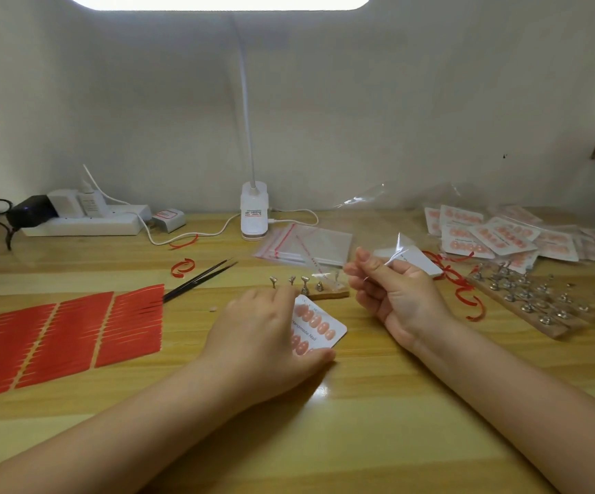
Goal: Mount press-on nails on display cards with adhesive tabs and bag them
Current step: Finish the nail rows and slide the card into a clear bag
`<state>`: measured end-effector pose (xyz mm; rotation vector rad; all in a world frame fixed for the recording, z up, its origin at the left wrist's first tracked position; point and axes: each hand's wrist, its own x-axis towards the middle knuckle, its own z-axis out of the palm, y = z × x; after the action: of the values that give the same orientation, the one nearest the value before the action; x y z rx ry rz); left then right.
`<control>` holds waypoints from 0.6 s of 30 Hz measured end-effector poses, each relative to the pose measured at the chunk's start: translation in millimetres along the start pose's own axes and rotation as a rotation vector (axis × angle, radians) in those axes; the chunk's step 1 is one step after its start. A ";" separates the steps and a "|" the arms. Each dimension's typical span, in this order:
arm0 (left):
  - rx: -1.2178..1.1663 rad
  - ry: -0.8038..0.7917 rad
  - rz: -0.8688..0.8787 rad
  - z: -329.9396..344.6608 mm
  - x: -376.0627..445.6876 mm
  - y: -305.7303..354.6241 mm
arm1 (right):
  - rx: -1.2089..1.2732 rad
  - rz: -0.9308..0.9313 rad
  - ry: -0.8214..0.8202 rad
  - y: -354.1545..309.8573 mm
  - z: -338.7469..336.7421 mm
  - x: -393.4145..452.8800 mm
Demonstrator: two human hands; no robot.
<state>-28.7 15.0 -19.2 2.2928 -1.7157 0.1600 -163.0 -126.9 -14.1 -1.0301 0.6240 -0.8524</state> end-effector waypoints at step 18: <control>-1.299 0.220 -0.291 0.9 13.6 -15.3 | 0.069 -0.021 -0.060 5.8 0.4 2.7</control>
<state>-10.2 6.1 -19.0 1.3866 -0.8527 -0.5698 -159.5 -127.4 -19.4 -0.9979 0.5309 -0.8526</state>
